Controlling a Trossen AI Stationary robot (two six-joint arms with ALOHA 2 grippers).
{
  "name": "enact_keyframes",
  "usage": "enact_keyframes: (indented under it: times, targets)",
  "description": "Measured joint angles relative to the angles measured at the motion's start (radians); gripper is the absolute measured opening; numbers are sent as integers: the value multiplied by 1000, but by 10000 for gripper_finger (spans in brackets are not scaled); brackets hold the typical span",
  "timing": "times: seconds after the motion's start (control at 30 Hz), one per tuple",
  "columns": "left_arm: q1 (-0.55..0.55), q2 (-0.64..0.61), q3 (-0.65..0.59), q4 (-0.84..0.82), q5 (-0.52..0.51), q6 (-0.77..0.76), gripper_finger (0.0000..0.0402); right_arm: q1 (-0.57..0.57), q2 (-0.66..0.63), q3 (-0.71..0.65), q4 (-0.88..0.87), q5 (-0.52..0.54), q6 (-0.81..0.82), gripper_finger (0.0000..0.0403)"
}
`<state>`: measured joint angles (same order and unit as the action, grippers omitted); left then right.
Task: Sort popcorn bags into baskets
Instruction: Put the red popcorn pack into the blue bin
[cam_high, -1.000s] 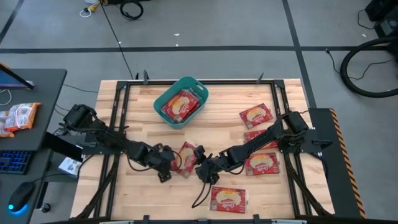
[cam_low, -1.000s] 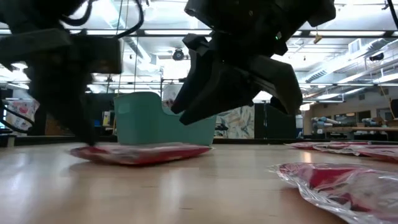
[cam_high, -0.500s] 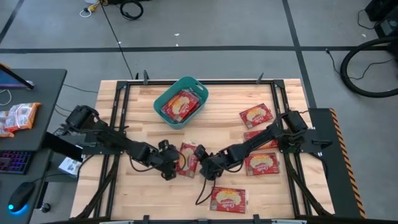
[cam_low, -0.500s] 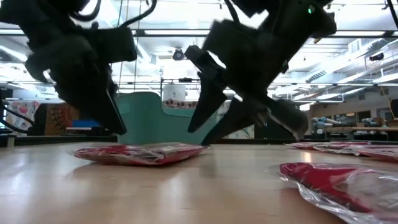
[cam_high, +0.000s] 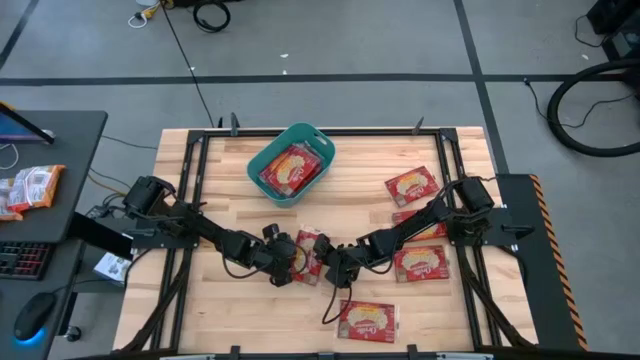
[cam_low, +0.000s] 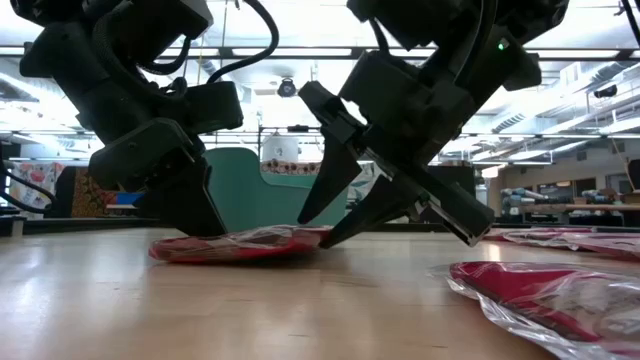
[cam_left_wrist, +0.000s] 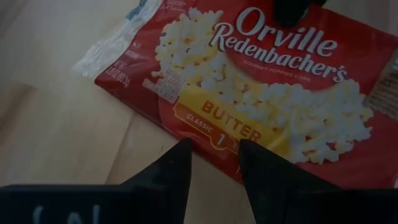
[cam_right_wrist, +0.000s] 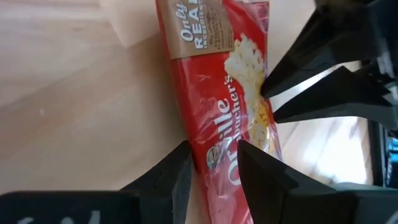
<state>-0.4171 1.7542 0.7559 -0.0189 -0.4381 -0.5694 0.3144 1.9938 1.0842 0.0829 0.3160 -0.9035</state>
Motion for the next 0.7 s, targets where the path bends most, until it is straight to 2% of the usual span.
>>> enact_keyframes:
  times: [0.23,0.43,0.5,0.7]
  targets:
    - [0,3,-2,31,8,18,141,-22,0,-1,42,-37,-14,121]
    - [0,2,-2,38,16,25,141,-12,0,-1,51,-63,-9,39]
    - [0,-4,-4,49,22,33,141,-3,0,-1,48,-21,-3,20]
    - [-15,-99,-6,22,31,60,141,21,-12,0,-18,254,-76,38]
